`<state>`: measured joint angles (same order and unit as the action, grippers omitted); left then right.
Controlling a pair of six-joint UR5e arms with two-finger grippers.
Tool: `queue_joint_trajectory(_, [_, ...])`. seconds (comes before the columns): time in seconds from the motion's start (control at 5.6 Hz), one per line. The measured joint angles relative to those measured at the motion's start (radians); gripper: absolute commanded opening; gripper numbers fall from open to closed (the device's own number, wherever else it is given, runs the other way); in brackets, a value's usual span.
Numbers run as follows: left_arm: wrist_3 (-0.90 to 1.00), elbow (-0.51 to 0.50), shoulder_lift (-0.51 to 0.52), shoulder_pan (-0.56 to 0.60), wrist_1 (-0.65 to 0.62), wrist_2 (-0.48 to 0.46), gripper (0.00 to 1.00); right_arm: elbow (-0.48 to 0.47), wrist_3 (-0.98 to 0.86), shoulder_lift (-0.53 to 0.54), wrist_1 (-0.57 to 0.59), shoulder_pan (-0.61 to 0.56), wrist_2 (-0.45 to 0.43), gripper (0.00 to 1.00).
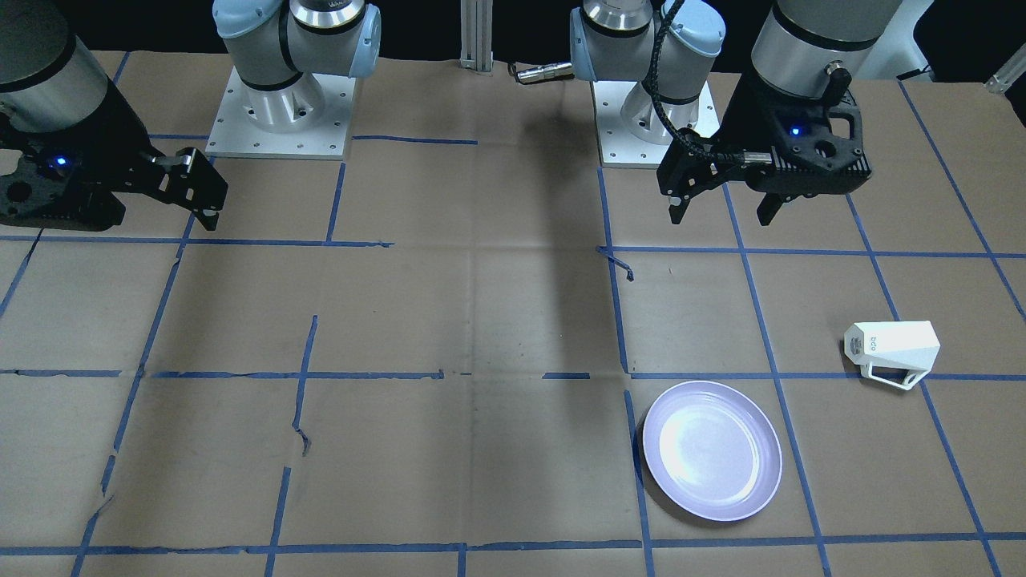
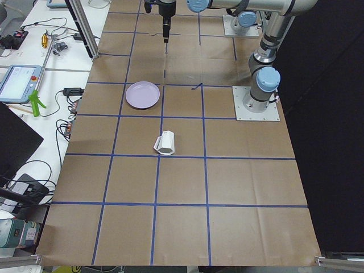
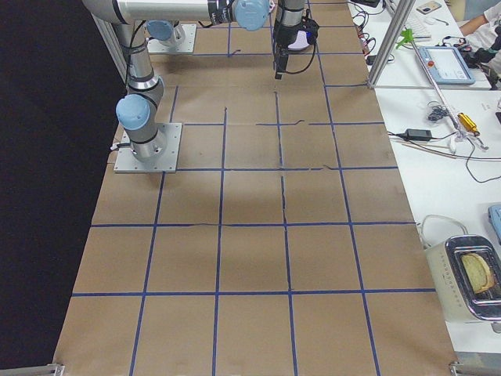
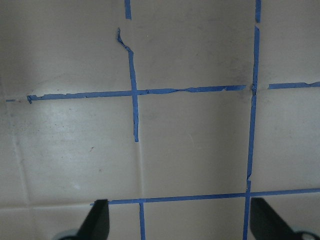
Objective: Flip cup and place on plate
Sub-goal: 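Move the left gripper toward the white mug lying on its side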
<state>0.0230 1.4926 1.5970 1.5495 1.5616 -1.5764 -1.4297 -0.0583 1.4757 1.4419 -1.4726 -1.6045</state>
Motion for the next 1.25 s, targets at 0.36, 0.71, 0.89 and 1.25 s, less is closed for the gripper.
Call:
queue_joint_trajectory(0.36, [0.013, 0.012, 0.0, -0.016, -0.001, 0.002, 0.99, 0.0, 0.0, 0.0, 0.0, 0.0, 0.0, 1.0])
queue_joint_trajectory(0.71, [0.077, 0.018, -0.028, -0.114, 0.028, 0.003, 0.99, 0.0, 0.0, 0.0, 0.0, 0.0, 0.0, 1.0])
queue_joint_trajectory(0.89, [0.215, 0.014, -0.052, -0.208, 0.085, 0.002, 0.99, 0.0, 0.0, 0.0, 0.0, 0.0, 0.0, 1.0])
queue_joint_trajectory(1.25, [0.663, 0.008, -0.078, -0.481, 0.161, 0.007, 0.99, 0.0, 0.0, 0.0, 0.0, 0.0, 0.0, 1.0])
